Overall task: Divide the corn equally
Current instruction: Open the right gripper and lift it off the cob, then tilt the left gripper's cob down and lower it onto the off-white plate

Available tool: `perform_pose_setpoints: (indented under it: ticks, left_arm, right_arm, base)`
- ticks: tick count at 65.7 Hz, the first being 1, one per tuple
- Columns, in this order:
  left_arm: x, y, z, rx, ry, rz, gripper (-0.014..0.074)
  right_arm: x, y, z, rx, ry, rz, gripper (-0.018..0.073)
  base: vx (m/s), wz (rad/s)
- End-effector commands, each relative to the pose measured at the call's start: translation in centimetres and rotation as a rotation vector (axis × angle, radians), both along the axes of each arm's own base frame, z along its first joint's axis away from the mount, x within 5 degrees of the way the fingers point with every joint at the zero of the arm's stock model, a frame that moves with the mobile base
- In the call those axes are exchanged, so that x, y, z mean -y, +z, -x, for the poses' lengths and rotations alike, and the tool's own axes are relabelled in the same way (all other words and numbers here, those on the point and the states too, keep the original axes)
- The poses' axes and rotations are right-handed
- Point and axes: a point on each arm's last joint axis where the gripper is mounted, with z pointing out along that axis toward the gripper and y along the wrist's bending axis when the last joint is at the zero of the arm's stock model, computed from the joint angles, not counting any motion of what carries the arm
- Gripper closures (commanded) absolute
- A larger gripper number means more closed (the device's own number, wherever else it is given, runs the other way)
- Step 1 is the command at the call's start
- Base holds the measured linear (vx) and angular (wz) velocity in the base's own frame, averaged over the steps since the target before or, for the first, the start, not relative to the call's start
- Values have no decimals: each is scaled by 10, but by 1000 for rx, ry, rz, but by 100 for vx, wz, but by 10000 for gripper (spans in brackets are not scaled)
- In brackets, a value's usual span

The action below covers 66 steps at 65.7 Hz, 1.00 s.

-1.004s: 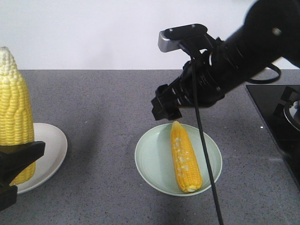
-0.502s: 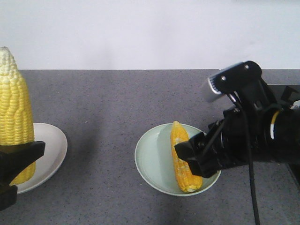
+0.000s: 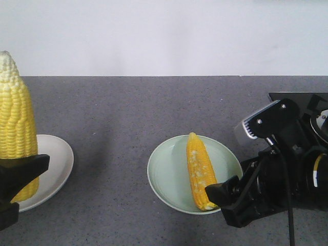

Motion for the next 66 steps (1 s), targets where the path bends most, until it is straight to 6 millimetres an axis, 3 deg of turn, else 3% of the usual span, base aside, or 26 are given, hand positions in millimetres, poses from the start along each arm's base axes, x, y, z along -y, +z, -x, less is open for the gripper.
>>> perform_pose_setpoints:
  ticks: [1, 17, 34, 48, 66]
  left_arm:
    - [2, 15, -2, 83, 4, 64, 311]
    - [6, 21, -13, 37, 4, -5, 311]
    - [9, 29, -58, -123, 119, -275, 311]
    - [-7, 21, -94, -225, 262, -359, 311]
    - [-38, -10, -130, -402, 415, -344, 311]
  right_arm:
    - [0, 14, 0, 77, 5, -39, -10]
    - [0, 14, 0, 77, 5, -39, -10]
    - [0, 14, 0, 77, 5, -39, -10]
    - [0, 14, 0, 77, 5, -39, -10]
    - [0, 14, 0, 77, 5, -39, -10]
  base:
    - [0, 0]
    - [0, 0]
    - [0, 0]
    - [0, 0]
    - [0, 0]
